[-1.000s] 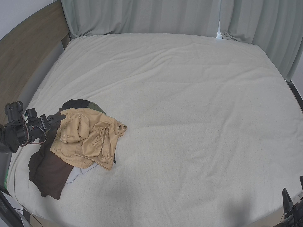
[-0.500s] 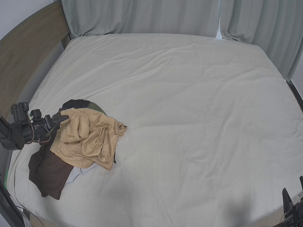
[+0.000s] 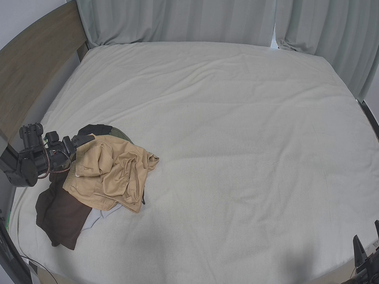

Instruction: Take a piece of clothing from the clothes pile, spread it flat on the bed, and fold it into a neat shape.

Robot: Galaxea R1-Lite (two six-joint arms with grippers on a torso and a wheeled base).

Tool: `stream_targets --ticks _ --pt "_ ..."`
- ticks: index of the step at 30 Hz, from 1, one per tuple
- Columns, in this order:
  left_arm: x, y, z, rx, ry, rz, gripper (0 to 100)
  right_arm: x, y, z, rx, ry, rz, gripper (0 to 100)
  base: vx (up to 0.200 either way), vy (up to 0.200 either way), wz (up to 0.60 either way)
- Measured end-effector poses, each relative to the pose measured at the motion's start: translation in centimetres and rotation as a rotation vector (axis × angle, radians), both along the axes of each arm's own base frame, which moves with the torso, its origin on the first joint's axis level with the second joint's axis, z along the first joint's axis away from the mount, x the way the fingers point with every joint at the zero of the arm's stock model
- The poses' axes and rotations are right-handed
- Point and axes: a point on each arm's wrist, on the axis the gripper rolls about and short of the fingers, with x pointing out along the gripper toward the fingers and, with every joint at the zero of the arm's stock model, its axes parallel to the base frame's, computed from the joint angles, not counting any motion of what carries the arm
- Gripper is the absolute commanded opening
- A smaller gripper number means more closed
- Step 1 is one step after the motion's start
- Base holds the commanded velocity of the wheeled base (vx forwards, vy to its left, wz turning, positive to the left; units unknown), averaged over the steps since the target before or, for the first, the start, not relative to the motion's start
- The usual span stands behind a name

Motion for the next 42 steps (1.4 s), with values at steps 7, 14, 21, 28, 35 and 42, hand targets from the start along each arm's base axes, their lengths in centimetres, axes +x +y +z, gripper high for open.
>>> stream_targets --ticks 7,14,21,28,35,42 --pt "0.0 -1.1 0.9 -0.038 -0.018 -0.020 100 0.0 0.0 0.0 0.000 0.000 0.000 100 0.000 0.000 0.00" --pt "0.5 -1.8 0.5 -0.033 -0.037 -0.038 100 0.0 0.0 0.0 0.000 0.000 0.000 100 0.000 0.000 0.00" --pt "0.9 -2.2 -0.2 -0.031 -0.044 -0.048 100 0.0 0.0 0.0 0.000 0.000 0.000 100 0.000 0.000 0.00" --pt "0.9 -2.0 -0.6 -0.033 -0.033 -0.042 0 0.0 0.0 0.0 0.000 0.000 0.000 100 0.000 0.000 0.00" --pt "0.7 -1.9 -0.7 -0.029 -0.046 -0.042 0 0.0 0.0 0.0 0.000 0.000 0.000 100 0.000 0.000 0.00" --pt "-0.7 -2.2 -0.3 -0.023 -0.088 -0.043 0 0.0 0.0 0.0 0.000 0.000 0.000 100 0.000 0.000 0.00"
